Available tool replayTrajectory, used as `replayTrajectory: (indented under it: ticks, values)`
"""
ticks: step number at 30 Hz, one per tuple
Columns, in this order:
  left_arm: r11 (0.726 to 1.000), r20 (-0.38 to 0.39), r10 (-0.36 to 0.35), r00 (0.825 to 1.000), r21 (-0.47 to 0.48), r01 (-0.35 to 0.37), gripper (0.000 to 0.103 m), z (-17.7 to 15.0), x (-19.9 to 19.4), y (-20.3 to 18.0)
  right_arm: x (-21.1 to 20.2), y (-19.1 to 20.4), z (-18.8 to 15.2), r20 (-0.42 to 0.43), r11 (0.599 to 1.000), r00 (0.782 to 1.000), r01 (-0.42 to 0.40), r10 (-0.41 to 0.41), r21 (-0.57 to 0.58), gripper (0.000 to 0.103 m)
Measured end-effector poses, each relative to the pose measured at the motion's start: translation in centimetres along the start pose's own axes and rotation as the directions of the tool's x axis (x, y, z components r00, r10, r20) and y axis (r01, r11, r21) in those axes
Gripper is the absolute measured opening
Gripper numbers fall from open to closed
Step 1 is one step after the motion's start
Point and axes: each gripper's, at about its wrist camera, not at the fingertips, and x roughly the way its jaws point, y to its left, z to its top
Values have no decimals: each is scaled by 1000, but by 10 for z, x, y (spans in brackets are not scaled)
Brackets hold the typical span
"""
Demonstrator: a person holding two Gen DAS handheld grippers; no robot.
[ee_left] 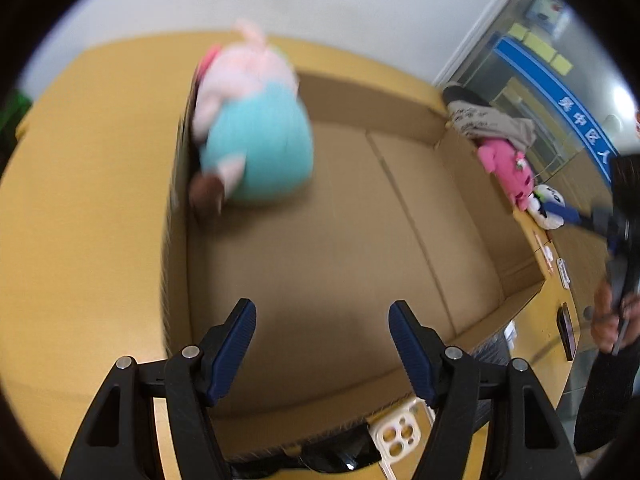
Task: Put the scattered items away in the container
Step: 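Carry the plush pig over the box and release it inside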
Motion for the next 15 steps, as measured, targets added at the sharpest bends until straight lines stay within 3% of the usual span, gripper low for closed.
replayTrajectory:
  ticks: [1,6,7,8,11,15]
  values:
    - [999,25,37,999,26,-37,69,-11,-24,-8,-3,-13,-20,-27,999,999,34,-34,18,103]
    - [999,40,12,999,-35,-11,68,-37,-43,3,-3,-80,-72,-104,973,980,182,-168,143,102]
    - [999,43,3,999,-46,-1,68,-39,-43,1,-6,-88,-78,-99,971,980,185,-171,151,92]
    - [999,42,11,999,-46,-9,68,-44,-41,-2,-9,-90,-81,-76,976,983,176,-167,132,91]
    - [997,36,71,997,-8,-71,68,-58,-37,-19,-17,-93,-90,-58,977,980,197,-193,83,87]
    - [983,63,181,981,32,-183,69,-75,-36,-39,-22,-91,-94,-48,969,969,244,-242,45,89]
